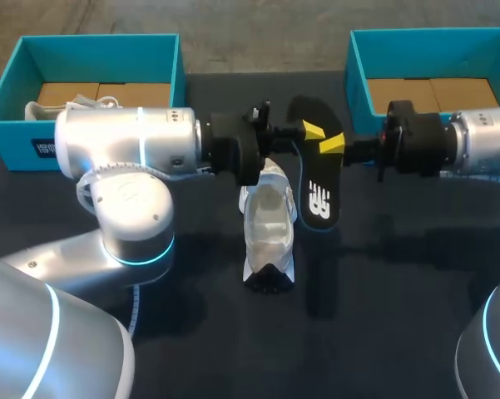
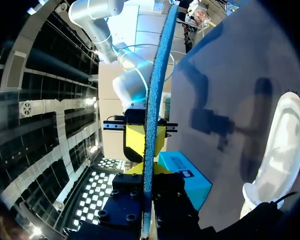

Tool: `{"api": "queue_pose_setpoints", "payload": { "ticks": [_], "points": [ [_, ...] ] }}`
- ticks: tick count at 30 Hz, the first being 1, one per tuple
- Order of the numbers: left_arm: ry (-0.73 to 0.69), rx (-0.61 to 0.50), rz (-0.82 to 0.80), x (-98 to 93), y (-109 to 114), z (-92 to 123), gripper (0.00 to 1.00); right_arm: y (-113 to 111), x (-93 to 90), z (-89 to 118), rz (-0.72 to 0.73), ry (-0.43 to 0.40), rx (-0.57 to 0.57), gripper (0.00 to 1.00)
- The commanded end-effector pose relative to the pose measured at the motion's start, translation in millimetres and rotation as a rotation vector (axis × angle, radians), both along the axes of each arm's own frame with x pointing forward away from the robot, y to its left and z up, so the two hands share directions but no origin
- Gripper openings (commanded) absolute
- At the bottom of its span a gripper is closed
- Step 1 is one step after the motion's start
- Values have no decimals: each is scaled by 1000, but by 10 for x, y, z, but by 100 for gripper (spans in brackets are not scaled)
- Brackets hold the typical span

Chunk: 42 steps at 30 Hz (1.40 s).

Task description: Take the shoe out of the shoebox, open the shoe tongue, remove and reinsert the insole, then place the shoe into the shoebox

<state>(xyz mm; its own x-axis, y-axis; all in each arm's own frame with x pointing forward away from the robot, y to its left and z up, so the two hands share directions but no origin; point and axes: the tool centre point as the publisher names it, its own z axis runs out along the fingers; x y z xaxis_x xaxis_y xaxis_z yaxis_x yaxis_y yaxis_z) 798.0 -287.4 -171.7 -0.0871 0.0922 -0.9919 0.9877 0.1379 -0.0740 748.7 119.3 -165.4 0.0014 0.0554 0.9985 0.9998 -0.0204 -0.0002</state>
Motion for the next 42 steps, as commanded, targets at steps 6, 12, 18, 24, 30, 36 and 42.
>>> {"api": "queue_pose_setpoints", "payload": {
  "ticks": [6,12,18,24,30,36,42],
  "points": [
    [7,-4,13,-2,-39,-51,0,-45,7,-21,4,6,-2,0],
    [48,-20,0,-6,-53,-72,0,-107,1,-46,-12,12,-7,47],
    [68,-7,-19,5,-49,-119,0,-259,-14,-34,-34,11,-33,100],
    [136,-34,-32,7,-41,-142,0,-461,-30,-47,-62,15,-58,100],
    [185,-50,-37,-52,1,-136,0,-625,-39,-50,-68,9,-95,100],
    [300,-88,-55,-154,60,-101,0,-734,-57,-70,-59,6,-119,100],
    [302,-92,-54,-168,74,-89,0,-773,-73,-117,-54,-18,-117,100]
  ]
}}
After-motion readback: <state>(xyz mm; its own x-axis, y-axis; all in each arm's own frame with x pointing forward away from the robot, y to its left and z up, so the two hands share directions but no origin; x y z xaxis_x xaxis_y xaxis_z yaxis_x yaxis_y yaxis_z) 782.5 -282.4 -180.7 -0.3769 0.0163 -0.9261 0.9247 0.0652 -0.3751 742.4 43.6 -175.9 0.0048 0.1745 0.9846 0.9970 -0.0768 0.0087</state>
